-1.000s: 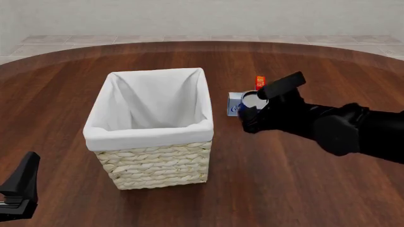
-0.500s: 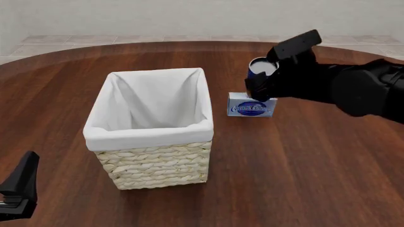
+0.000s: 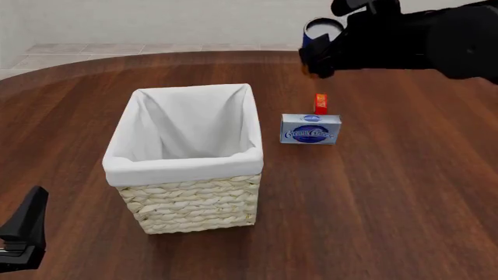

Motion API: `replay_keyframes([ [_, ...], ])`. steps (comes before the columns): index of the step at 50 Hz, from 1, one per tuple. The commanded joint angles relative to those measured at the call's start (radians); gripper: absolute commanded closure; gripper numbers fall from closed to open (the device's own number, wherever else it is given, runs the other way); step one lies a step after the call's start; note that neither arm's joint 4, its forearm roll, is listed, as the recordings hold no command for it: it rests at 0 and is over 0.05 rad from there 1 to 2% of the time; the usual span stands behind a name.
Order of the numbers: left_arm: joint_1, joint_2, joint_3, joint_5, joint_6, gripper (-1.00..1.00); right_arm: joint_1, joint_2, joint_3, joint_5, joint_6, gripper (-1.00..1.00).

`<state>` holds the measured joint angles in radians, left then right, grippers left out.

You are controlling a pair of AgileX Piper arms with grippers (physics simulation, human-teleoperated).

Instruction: Pick up the alphabet soup and put it in the basket.

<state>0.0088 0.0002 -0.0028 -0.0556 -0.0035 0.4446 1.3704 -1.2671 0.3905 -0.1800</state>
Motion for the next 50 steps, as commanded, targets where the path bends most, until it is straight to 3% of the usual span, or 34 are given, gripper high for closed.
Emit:
replay_keyframes([
  [1, -0.003, 0.000, 0.000, -0.001, -0.001, -1.00, 0.043, 0.016, -0.111, 0.059, 0.012, 1.00],
  [19, -0.001, 0.000, 0.000, -0.006, -0.008, -1.00, 0.137, 0.100, -0.298, 0.166, 0.056, 1.00],
  [50, -0.006, 0.000, 0.000, -0.008, -0.006, -1.00, 0.242, 0.208, -0.424, 0.185, 0.100, 1.00],
])
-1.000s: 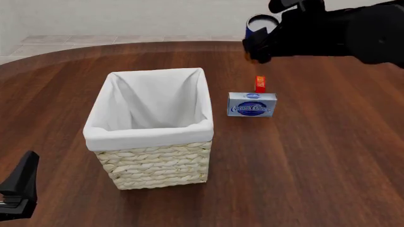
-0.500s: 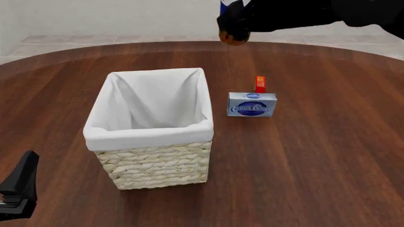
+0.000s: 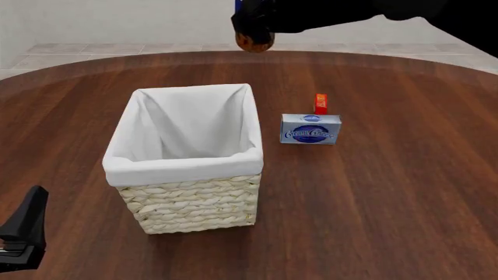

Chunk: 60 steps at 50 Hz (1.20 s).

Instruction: Pick up the alphabet soup and put it in the basket.

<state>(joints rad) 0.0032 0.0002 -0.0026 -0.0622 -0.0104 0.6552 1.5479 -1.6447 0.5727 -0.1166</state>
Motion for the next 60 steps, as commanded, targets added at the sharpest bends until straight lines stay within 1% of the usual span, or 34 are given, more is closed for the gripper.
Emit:
replay_keyframes([
  [1, 0.000, 0.000, 0.000, -0.003, 0.001, -1.00, 0.037, 0.034, -0.046, 0.000, 0.036, 1.00],
  [10, 0.003, 0.000, 0.000, -0.005, 0.001, -1.00, 0.078, 0.059, -0.056, 0.004, 0.060, 1.00],
  [18, 0.005, 0.000, 0.000, -0.006, 0.000, -1.00, 0.110, 0.084, -0.054, 0.011, 0.065, 1.00],
  [20, 0.007, 0.000, 0.000, -0.008, 0.000, -1.00, 0.130, 0.091, -0.046, 0.016, 0.066, 1.00],
  [29, 0.007, 0.000, 0.000, -0.008, 0.000, -1.00, 0.156, 0.113, -0.039, 0.012, 0.070, 1.00],
  [51, 0.010, 0.000, 0.000, -0.011, -0.002, -1.00, 0.172, 0.163, -0.064, 0.009, 0.081, 1.00],
  [60, 0.013, 0.000, 0.000, -0.015, -0.003, -1.00, 0.184, 0.182, -0.062, -0.004, 0.100, 1.00],
])
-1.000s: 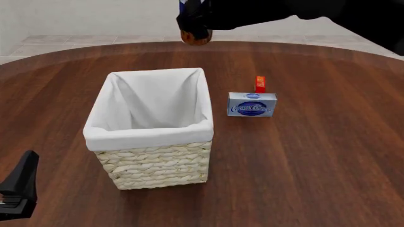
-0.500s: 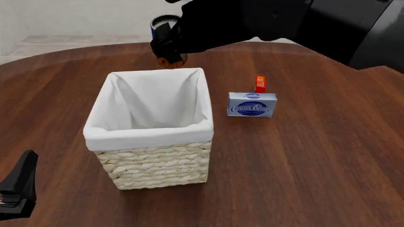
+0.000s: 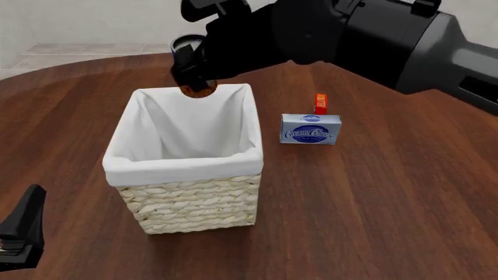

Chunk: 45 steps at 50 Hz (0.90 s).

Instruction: Pick up the alphabet soup and put it in the basket.

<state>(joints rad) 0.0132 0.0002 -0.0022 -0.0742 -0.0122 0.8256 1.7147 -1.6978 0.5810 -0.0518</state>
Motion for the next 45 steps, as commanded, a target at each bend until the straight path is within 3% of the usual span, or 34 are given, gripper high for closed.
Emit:
replay_keyframes([
  [1, 0.002, 0.000, 0.000, -0.003, -0.001, -1.00, 0.016, 0.019, -0.006, -0.015, 0.035, 1.00],
  [11, 0.004, 0.000, 0.000, -0.001, -0.002, -1.00, 0.036, 0.036, 0.010, -0.025, 0.053, 1.00],
  [45, 0.003, 0.000, 0.000, 0.001, 0.001, -1.00, 0.062, 0.053, 0.071, -0.027, 0.021, 1.00],
])
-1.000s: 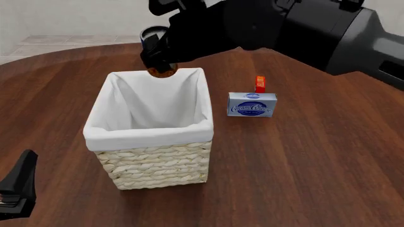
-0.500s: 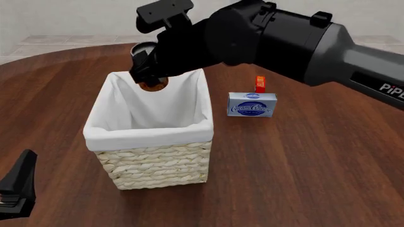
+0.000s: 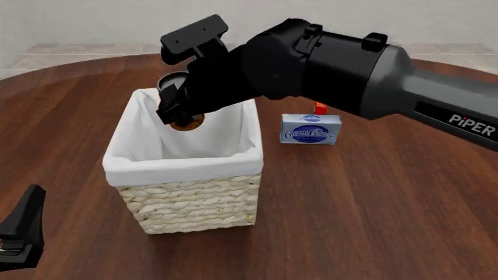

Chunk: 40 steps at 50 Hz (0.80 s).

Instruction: Pick up the alphabet soup and put it in the basket.

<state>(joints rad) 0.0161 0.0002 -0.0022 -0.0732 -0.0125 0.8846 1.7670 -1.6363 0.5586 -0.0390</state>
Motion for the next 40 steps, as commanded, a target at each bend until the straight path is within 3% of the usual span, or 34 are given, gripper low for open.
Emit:
replay_keyframes([
  [1, 0.001, 0.000, 0.000, 0.000, 0.001, -1.00, 0.003, 0.001, 0.012, -0.005, 0.008, 1.00],
  [22, 0.000, 0.000, 0.000, -0.003, 0.004, -1.00, 0.004, 0.013, 0.055, -0.035, 0.011, 1.00],
  [40, -0.002, 0.000, 0.000, -0.003, 0.006, -1.00, -0.001, 0.031, 0.100, -0.075, 0.080, 1.00],
])
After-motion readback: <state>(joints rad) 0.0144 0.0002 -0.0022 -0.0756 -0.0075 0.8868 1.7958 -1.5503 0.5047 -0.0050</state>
